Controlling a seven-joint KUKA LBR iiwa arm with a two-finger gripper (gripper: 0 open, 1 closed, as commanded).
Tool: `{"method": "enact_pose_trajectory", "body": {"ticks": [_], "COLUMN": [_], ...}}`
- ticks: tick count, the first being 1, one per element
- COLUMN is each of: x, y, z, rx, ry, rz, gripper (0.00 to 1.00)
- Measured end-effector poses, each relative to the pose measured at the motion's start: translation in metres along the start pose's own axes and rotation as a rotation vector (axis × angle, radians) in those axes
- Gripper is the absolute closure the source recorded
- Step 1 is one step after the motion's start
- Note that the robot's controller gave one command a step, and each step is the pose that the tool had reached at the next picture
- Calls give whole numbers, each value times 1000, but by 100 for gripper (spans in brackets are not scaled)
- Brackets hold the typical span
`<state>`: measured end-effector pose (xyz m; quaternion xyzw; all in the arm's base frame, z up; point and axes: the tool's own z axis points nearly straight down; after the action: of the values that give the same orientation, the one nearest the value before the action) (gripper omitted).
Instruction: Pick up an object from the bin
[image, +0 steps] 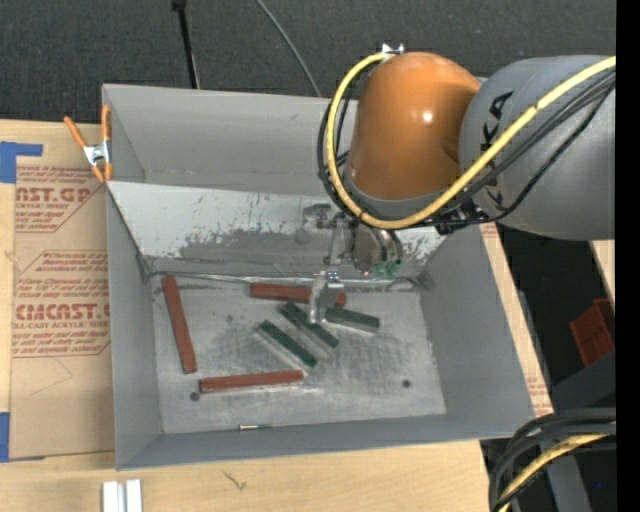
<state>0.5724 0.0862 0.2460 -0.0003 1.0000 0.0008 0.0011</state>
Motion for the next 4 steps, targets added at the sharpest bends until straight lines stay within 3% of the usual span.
{"method": "enact_pose_trajectory", "body": {"ticks": [1,2,3,4], "x": [43,63,62,62], "y": [-33,4,-15,-15], "z": [67,133,167,167], "rx": [0,0,0,-1], "ry": [-3,7,-2,-2], "rz": [-11,22,-87,-87], "gripper": [0,0,100,100]}}
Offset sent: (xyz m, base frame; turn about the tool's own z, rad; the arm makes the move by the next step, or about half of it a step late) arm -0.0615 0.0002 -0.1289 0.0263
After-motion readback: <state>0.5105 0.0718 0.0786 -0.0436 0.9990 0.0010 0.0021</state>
